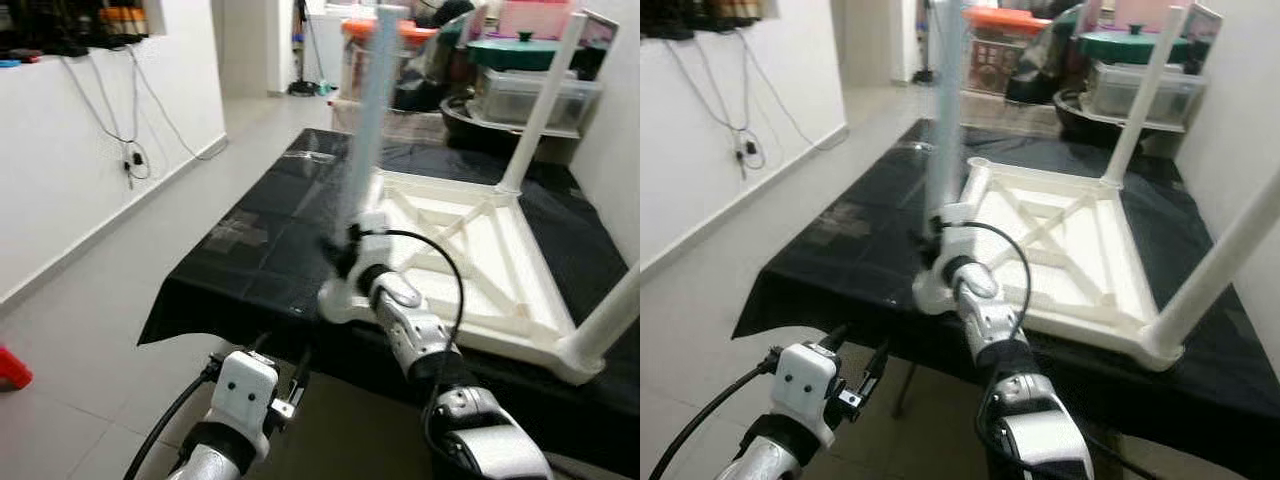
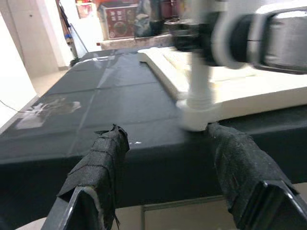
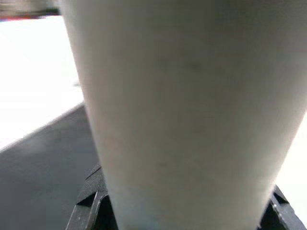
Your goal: Building children table
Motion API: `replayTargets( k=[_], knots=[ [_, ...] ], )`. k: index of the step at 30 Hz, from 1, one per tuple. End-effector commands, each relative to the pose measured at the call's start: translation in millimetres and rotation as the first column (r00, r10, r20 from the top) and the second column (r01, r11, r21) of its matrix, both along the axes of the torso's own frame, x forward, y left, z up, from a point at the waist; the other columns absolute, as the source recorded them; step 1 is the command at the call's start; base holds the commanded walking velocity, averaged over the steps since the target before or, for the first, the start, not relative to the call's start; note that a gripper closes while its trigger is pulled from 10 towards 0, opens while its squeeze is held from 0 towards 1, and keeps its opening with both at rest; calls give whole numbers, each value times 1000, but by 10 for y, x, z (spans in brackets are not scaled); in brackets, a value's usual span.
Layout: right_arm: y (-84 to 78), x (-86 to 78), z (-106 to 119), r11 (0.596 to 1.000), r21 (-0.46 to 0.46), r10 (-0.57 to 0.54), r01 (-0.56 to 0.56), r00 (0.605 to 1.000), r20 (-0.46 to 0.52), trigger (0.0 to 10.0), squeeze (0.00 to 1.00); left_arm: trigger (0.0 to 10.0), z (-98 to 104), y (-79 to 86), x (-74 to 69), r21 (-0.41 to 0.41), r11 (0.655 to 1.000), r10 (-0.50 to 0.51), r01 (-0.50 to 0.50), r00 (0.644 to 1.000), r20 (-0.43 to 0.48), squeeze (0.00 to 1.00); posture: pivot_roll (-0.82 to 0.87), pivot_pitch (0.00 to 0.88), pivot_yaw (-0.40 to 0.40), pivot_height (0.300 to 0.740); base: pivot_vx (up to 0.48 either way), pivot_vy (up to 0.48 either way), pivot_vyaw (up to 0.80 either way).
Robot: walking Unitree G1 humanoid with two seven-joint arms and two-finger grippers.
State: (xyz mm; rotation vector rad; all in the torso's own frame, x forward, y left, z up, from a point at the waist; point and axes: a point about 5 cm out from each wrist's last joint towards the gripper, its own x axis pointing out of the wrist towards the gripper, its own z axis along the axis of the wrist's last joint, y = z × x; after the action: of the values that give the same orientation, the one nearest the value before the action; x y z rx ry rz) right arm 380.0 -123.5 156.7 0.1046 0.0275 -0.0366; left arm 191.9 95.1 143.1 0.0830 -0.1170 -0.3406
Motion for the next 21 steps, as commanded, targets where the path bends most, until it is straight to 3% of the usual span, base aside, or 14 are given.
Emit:
replayTargets(
  k=[1,3,4,6,7,8,9,12,15,16,18,19,20,21],
  knots=[
    [-185,-58,103,975,67,-216,213,976,30,0,0,10000,-43,-5,9,7,1000,-5,5,1000,-16,0,144,0,-79,740,0,0,0],
    [-185,-58,103,975,67,-216,213,976,30,0,0,10000,-43,-5,9,7,1000,-5,5,1000,-16,0,144,0,-79,740,0,0,0],
    [-54,-133,167,956,130,-268,262,963,31,0,0,10000,-40,-4,10,9,1000,-2,2,1000,-15,0,147,0,-83,740,0,0,0],
    [9,-145,183,954,144,-269,262,963,28,0,0,10000,-38,-4,11,10,1000,-1,2,1000,-14,0,147,0,-83,740,0,0,0],
    [112,-134,187,970,142,-206,199,978,38,10000,0,10000,-37,-2,11,10,1000,0,0,1000,-14,0,146,0,-81,740,0,0,0],
    [174,-126,187,978,138,-163,155,986,46,10000,0,10000,-37,-1,11,10,1000,1,-1,1000,-14,0,144,0,-82,740,0,0,0],
    [279,-121,191,988,142,-77,66,994,75,10000,1000,10000,-39,1,12,11,1000,1,-1,1000,-15,0,144,0,-80,740,0,0,0],
    [414,-113,224,990,93,88,-105,982,168,10000,1000,10000,-43,1,14,11,1000,1,-1,1000,-17,0,145,0,-83,740,0,0,0],
    [415,-112,244,990,66,109,-124,975,194,10000,1000,10000,-43,-1,14,11,1000,1,0,1000,-17,0,145,0,-83,740,0,0,0],
    [410,-101,250,971,77,206,-228,953,222,10000,0,10000,-43,-1,14,11,1000,1,-1,1000,-17,0,144,0,-78,740,0,0,0],
    [404,-86,222,904,89,390,-418,892,230,10000,0,10000,-42,-1,16,11,1000,2,-2,1000,-16,0,144,0,-82,740,0,0,0],
    [404,-86,222,904,89,390,-418,892,230,10000,0,10000,-42,-1,16,11,1000,2,-2,1000,-16,0,144,0,-82,740,0,0,0],
    [401,-111,154,802,65,577,-594,798,175,10000,0,10000,-41,2,19,11,1000,2,-2,1000,-16,0,142,0,-80,740,0,0,0],
    [401,-111,154,802,65,577,-594,798,175,10000,0,10000,-41,2,19,11,1000,2,-2,1000,-16,0,142,0,-80,740,0,0,0]
  ],
)
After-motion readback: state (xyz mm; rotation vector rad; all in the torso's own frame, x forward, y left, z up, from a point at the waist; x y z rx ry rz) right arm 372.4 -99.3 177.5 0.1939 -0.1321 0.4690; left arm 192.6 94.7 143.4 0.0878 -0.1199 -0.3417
